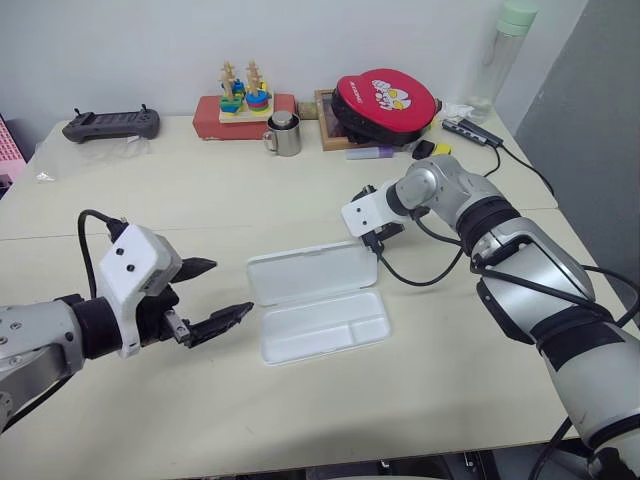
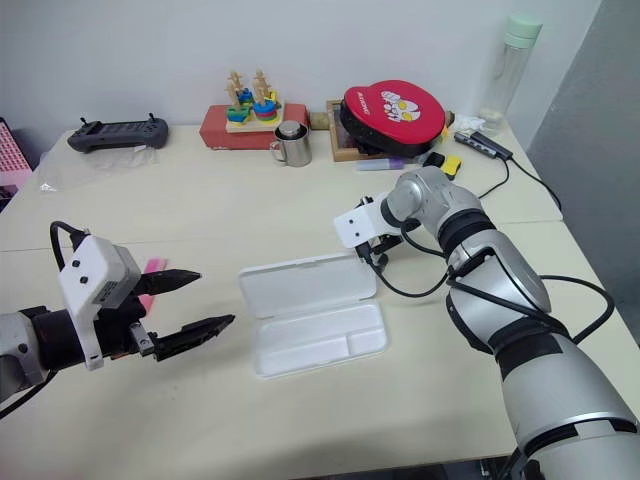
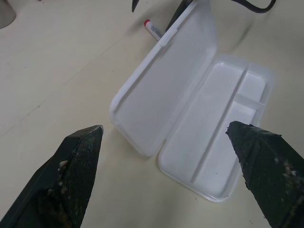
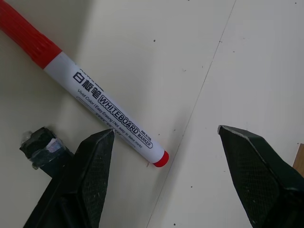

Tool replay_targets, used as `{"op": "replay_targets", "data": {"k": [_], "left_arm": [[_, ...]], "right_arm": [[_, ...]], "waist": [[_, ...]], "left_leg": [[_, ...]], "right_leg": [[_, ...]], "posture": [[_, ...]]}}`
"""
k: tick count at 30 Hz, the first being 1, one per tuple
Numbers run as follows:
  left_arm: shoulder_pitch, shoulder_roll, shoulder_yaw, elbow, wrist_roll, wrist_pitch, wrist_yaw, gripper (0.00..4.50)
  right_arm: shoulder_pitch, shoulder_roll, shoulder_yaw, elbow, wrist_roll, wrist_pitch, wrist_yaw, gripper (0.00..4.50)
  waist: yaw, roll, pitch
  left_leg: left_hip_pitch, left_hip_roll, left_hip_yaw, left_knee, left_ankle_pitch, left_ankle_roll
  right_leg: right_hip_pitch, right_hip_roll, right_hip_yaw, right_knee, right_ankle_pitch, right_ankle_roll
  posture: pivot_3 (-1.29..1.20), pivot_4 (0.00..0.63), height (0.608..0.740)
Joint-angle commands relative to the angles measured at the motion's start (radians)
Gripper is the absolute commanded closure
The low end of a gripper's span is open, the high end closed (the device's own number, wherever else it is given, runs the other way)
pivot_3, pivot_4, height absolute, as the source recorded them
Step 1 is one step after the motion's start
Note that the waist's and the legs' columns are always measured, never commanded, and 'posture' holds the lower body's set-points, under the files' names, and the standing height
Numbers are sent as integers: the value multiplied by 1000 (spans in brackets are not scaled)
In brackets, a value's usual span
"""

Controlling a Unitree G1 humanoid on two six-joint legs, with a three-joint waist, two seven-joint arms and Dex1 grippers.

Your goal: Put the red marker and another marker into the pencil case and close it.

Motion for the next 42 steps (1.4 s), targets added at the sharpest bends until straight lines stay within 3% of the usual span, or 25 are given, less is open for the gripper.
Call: {"op": "replay_targets", "data": {"k": [1,28,29,34,40,42], "left_arm": [[-2,-2,29,-18,-10,2,12,0],[2,1,17,-9,-9,-5,9,0],[1,1,15,-8,-8,-7,8,0],[-7,3,4,-2,-5,-10,7,0],[-13,2,-1,-4,-6,-8,10,0],[-12,-1,0,-8,-9,-6,15,0]], "right_arm": [[-8,1,-5,-4,-8,-18,-7,850],[13,57,11,-5,-26,-67,14,850],[11,58,19,-5,-35,-75,12,1208],[8,68,43,2,-66,-95,18,2187],[6,76,77,13,-107,-105,-11,3856],[7,85,80,16,-116,-100,-23,4166]], "waist": [[0,0,0],[-13,0,0],[-13,0,0],[-14,0,0],[-14,0,0],[-14,0,0]], "left_leg": [[0,0,0,0,0,0],[1,0,0,0,0,0],[1,0,0,0,0,0],[6,0,1,0,0,0],[8,1,1,0,-2,3],[8,1,1,0,-2,3]], "right_leg": [[0,0,0,0,0,0],[1,0,1,1,0,0],[1,0,1,1,0,0],[4,1,2,0,0,0],[6,2,3,1,0,0],[6,3,3,1,0,0]], "posture": [[0,150,740],[0,150,740],[0,150,740],[0,150,740],[0,150,740],[0,150,740]]}}
